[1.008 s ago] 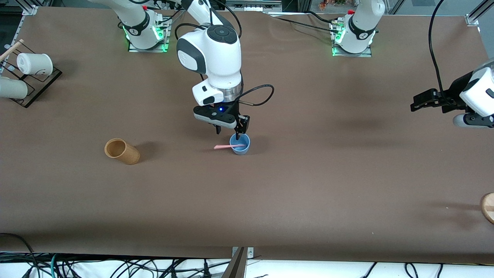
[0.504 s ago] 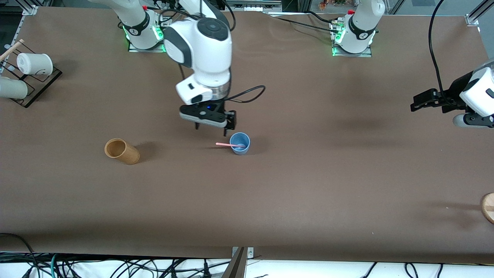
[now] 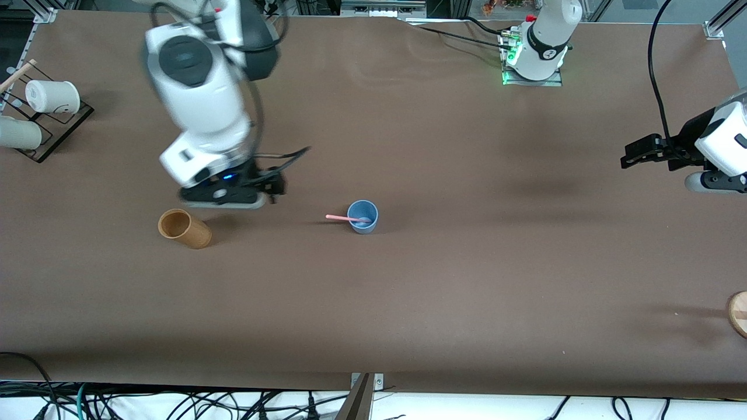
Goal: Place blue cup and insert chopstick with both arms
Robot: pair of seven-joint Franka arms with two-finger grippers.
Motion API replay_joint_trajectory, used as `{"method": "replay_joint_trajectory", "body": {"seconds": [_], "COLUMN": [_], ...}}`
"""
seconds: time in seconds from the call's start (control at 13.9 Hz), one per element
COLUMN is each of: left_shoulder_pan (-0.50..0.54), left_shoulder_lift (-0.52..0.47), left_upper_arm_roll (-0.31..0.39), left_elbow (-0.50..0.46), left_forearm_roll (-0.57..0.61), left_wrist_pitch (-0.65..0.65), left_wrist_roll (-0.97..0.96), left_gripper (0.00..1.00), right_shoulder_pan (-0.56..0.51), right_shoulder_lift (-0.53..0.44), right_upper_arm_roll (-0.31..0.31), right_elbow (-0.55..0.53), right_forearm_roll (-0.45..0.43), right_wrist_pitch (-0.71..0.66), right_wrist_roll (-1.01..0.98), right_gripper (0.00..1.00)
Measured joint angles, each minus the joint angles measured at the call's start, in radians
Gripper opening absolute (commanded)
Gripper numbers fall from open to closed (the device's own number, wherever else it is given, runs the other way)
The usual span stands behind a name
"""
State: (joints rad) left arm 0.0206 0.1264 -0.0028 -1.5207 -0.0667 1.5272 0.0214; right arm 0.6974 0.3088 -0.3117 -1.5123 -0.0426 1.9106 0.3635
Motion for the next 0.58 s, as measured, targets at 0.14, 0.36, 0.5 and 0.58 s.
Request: {"method": "replay_joint_trajectory", "body": {"seconds": [0.14,0.36,0.5,0.58], "left_shoulder_pan": [0.000,0.000,0.000,0.000], "left_shoulder_lift": [0.000,0.000,0.000,0.000], "left_upper_arm_roll": [0.000,0.000,0.000,0.000], "left_elbow": [0.000,0.000,0.000,0.000], "left_forearm_roll": [0.000,0.000,0.000,0.000], "left_wrist_pitch": [0.000,0.000,0.000,0.000], "left_wrist_roll": [0.000,0.000,0.000,0.000], "left_gripper": [1.00,1.00,1.00,1.00], "right_shoulder_pan": [-0.001,-0.003,-0.016,-0.038], "right_shoulder_lift": [-0.008,-0.017,-0.036,-0.050], "right_upper_arm_roll": [-0.087,-0.184,-0.206,-0.199], "right_elbow": [0.001,0.002,0.001,-0.002], "right_forearm_roll": [0.027,0.055,0.077,0.092], "right_wrist_pitch": [-0.056,-0.113,-0.156,-0.183], "right_wrist_roll": [-0.161,-0.349,-0.441,-0.459], "right_gripper": [1.00,1.00,1.00,1.00]}}
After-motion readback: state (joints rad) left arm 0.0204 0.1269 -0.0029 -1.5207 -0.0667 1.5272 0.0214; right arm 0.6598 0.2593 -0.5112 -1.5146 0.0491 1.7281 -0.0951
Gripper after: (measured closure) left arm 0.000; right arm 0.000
